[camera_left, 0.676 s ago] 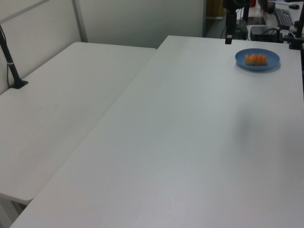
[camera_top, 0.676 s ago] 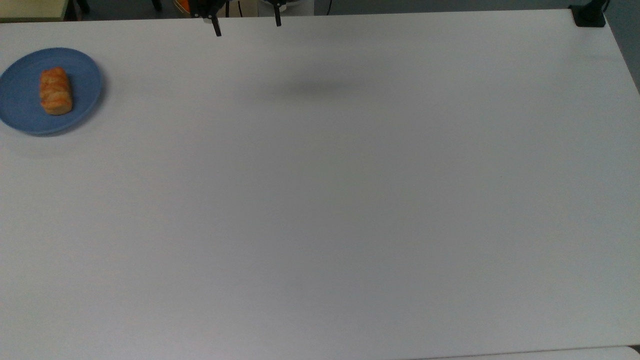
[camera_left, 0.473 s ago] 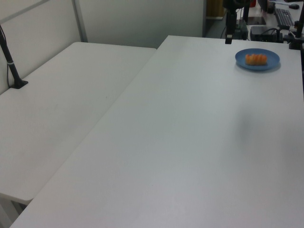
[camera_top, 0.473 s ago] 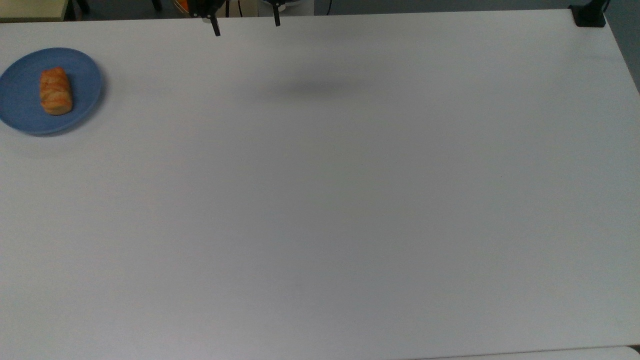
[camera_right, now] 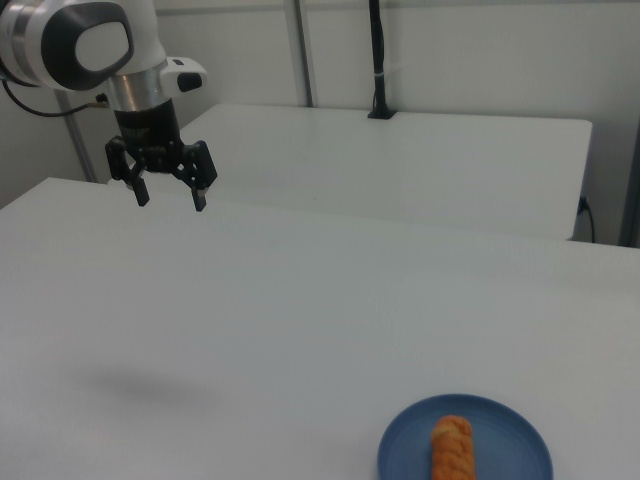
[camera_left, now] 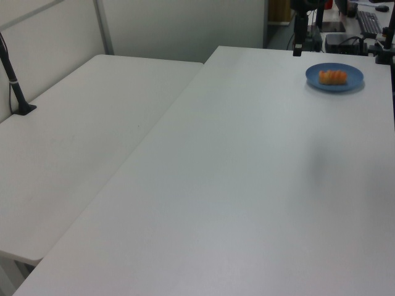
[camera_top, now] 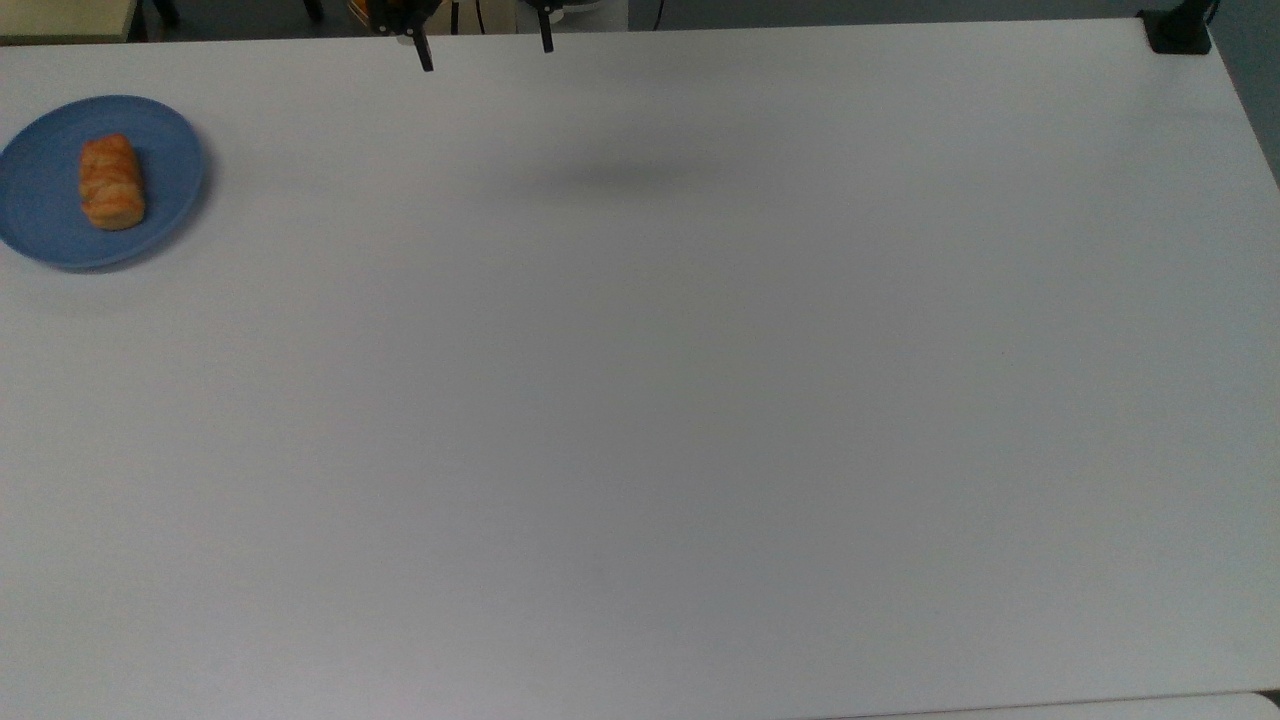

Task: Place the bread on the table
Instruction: 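Move the open gripper toward the blue plate holding the bread roll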

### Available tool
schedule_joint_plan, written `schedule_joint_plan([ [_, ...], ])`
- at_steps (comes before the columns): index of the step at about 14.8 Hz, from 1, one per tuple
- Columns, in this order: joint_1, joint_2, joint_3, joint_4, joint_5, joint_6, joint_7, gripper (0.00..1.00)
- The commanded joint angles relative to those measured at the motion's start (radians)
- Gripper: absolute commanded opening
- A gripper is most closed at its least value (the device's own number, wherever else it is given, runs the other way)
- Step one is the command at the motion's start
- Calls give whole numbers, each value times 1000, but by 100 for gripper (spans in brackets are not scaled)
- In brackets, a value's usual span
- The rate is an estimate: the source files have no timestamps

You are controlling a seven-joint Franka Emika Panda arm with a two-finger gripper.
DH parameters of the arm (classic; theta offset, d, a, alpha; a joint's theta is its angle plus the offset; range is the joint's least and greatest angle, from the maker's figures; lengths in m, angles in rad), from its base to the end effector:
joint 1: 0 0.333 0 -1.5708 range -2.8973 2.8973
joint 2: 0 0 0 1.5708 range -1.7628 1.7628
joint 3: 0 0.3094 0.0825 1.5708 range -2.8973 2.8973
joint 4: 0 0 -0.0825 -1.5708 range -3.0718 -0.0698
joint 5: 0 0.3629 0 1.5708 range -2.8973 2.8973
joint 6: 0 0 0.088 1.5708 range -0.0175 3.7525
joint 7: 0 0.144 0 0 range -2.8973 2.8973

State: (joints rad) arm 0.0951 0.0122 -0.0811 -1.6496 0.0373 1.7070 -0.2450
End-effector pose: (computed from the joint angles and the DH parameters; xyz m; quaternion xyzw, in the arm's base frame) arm 0.5495 0.0128 0.5508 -0.9915 -0.1270 -0.0245 0.0153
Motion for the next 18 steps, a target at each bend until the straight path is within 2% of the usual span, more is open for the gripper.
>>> schedule_joint_plan([
  [1, -8, -21, -8, -13, 19, 3, -19, 100],
  [7, -31, -14, -8, -10, 18, -26, -10, 100],
  [8, -76, -14, -8, -10, 18, -20, -20, 100],
  [13, -202, 9, -15, -7, -5, -9, -130, 100],
  [15, -232, 29, -60, 10, -22, 37, -233, 100],
  [18, -255, 70, -162, 13, -22, 164, -325, 100],
])
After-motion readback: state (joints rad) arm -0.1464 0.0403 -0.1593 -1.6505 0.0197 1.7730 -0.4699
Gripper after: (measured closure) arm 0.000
